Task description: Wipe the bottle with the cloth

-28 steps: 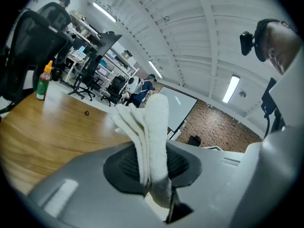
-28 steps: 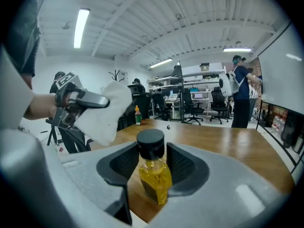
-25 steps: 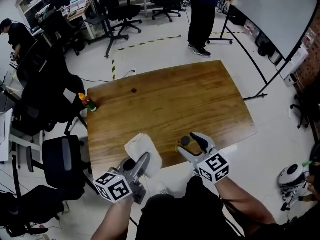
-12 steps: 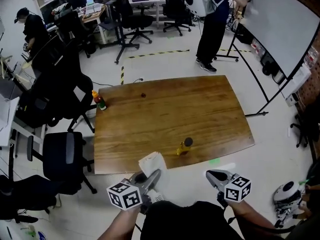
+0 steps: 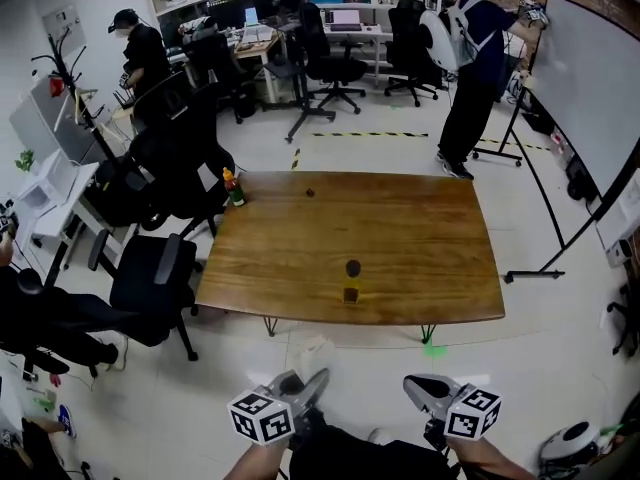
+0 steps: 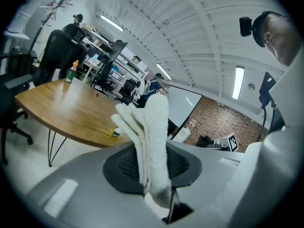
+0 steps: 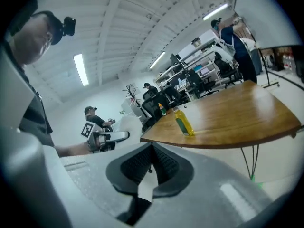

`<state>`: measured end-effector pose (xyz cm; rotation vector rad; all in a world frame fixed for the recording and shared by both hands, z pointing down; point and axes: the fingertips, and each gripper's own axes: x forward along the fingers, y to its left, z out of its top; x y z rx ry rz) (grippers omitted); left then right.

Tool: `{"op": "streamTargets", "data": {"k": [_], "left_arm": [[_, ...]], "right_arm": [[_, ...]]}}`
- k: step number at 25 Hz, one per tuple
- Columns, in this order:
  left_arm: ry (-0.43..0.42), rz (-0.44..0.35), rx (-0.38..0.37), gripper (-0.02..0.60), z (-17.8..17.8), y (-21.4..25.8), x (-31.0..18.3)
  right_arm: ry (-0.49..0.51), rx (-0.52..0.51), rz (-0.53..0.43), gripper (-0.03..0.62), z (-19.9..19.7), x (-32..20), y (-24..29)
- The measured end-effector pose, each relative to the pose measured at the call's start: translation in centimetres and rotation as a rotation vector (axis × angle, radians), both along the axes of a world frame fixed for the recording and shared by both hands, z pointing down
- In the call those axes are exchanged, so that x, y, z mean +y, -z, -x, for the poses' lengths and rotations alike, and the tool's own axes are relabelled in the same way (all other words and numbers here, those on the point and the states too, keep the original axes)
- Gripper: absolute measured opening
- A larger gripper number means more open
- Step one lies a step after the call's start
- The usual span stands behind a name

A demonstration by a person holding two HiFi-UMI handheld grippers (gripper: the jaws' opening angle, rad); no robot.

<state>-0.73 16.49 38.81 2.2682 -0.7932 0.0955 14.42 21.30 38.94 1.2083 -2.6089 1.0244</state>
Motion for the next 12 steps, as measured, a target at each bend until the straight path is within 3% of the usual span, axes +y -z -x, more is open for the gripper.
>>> {"op": "streamTargets", "data": {"k": [3, 8, 12], "left_arm": [[0.023, 0.012, -0.014, 0.104, -1.1, -0.8, 5.3], [0.042, 0.019, -0.102, 0.104, -0.2, -0.9, 10.7], [-0.012, 0.007, -0.159, 0.106, 0.3, -0.1, 12.8]], "right_arm": [[0.026, -0.039, 0.003, 0.008, -0.7, 3.1, -1.0], [0.020, -0.025, -0.013, 0.008, -1.6, 5.8, -1.4], [0.072, -0.011, -0.035, 0.008, -1.5, 7.7, -0.7]]}}
